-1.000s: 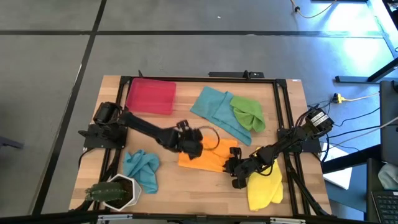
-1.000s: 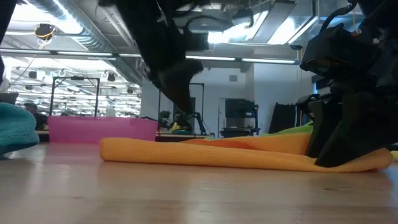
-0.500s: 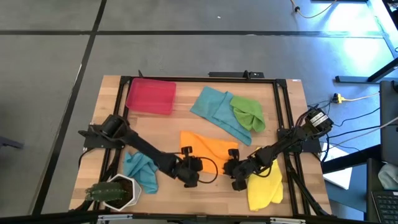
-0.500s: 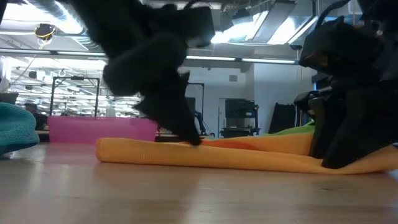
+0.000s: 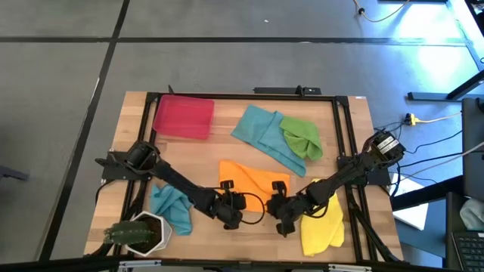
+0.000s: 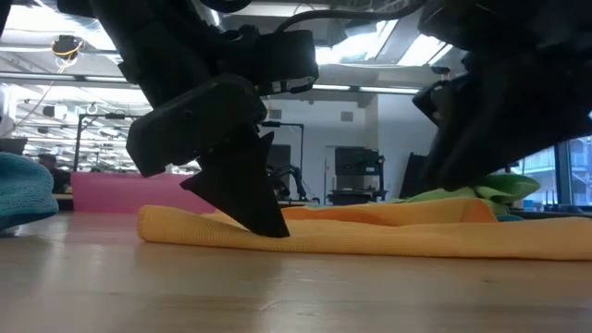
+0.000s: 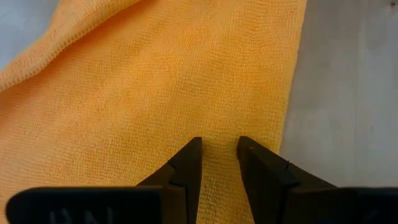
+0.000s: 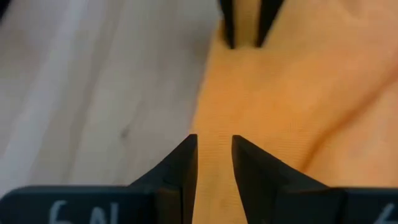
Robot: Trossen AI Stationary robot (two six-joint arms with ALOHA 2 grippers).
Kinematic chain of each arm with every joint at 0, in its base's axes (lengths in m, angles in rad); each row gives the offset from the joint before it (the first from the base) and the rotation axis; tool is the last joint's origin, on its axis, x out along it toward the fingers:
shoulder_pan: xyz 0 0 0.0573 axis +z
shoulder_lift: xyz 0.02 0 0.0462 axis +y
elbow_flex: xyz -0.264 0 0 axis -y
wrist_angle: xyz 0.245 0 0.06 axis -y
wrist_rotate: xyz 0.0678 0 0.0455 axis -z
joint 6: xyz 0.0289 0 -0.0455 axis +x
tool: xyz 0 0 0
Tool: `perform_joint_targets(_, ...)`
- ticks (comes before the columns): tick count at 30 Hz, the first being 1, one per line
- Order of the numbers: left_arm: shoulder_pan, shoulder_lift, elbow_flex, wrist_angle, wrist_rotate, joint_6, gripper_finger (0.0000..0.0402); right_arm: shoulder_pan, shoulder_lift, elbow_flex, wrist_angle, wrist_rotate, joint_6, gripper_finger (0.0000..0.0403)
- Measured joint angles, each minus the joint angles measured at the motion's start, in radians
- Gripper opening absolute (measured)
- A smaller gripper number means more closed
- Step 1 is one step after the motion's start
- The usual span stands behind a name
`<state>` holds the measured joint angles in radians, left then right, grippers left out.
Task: Roll microfiber towels into tight, uniform cylinder then place into a basket
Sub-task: Fold the orange microfiber towel
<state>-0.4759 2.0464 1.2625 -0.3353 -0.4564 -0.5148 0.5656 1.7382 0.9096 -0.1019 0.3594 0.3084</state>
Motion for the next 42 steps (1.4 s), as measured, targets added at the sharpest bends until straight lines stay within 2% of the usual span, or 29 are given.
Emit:
perform_joint_targets(10, -0.005, 0.000, 0.000, 0.003, 0.033, -0.003, 0.0098, -0.078, 0.011, 0.000, -0.164, 0.038, 0.081, 0.0101)
perform_joint_targets(21, -0.012, 0.001, 0.001, 0.004, 0.068, -0.003, 0.0098, -0.138, 0.011, 0.000, -0.356, 0.249, 0.166, 0.0101)
perform_joint_targets(27, -0.014, 0.001, 0.000, 0.003, 0.068, 0.004, 0.0098, -0.173, 0.011, 0.000, -0.541, 0.277, 0.278, 0.0101)
perform_joint_targets(34, -0.015, -0.003, -0.001, 0.001, 0.062, 0.028, 0.0098, -0.148, -0.029, 0.000, -0.660, 0.283, 0.347, 0.0101)
perform_joint_targets(39, -0.021, -0.041, -0.006, -0.028, 0.069, 0.031, 0.0098, -0.097, -0.114, 0.000, -0.695, 0.324, 0.368, 0.0101)
perform_joint_targets(42, -0.031, -0.073, -0.004, -0.016, 0.030, 0.031, 0.0098, -0.067, -0.175, 0.000, -0.694, 0.329, 0.361, 0.0101)
